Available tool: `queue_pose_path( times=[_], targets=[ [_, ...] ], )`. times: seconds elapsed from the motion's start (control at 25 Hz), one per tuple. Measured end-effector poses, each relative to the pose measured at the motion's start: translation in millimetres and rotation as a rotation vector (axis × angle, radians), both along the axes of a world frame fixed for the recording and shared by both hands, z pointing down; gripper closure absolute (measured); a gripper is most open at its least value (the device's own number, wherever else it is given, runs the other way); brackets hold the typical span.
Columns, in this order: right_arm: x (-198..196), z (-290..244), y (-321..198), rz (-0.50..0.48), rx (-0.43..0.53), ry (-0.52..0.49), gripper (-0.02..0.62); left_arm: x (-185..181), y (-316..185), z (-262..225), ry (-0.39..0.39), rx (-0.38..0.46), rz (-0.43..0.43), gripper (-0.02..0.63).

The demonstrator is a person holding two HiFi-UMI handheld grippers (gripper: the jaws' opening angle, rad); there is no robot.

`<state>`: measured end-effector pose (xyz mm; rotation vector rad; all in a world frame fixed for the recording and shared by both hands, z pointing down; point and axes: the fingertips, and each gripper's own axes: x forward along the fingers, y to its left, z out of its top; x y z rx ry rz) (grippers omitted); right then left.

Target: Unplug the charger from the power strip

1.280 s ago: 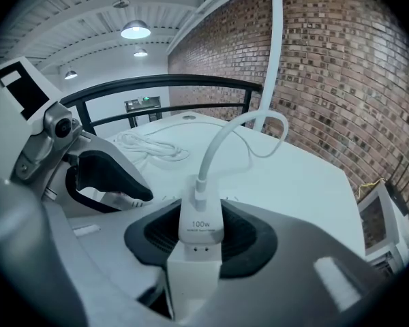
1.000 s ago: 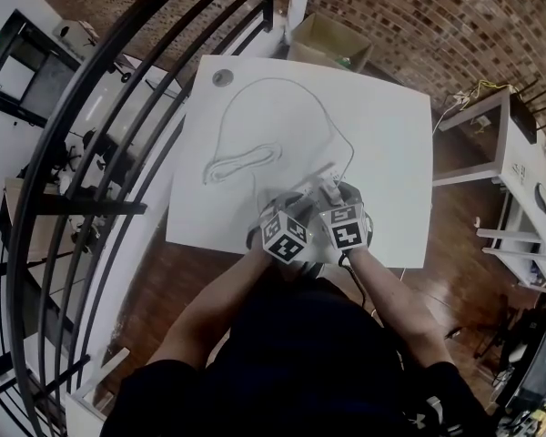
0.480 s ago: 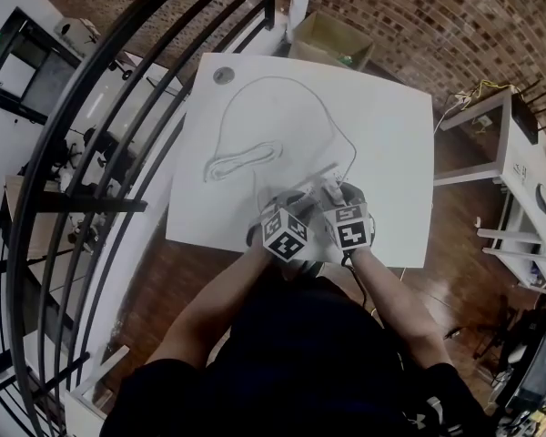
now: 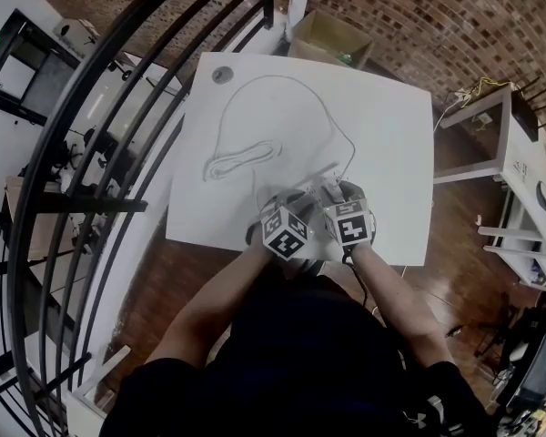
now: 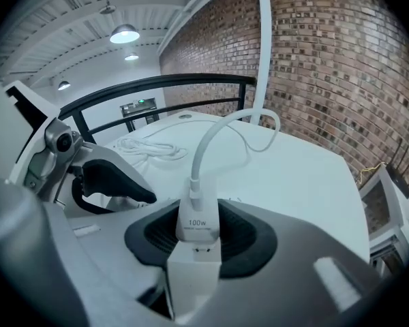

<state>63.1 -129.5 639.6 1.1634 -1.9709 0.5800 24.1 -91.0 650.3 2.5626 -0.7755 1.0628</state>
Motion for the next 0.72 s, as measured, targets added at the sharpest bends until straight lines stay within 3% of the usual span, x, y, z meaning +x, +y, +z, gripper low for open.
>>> queue_pose_path(
  times=[0.16, 0.4, 0.6, 0.72],
  targets=[
    [1.5, -0.2, 1.0, -0.008, 0.010, 0.013, 0.454, 1.0, 0.2, -0.3, 0.002, -0.002, -0.003, 0.468],
    [3.2, -3.8, 0.3, 0.041, 0.042, -0.091, 0.451, 1.8, -1.0, 0.1, 0.001, -0.005, 0.006, 0.466],
    [-0.8, -8.4, 1.7, -0.028, 0.067, 0.038, 0.454, 2.6, -0.6, -0.4, 0.000, -0.005, 0.007, 0.468],
    [0.6, -8.3, 0.1, 0.029, 0.044, -0.043, 0.454, 1.5, -0.9, 0.8, -0.001, -0.010, 0.009, 0.468]
  ],
)
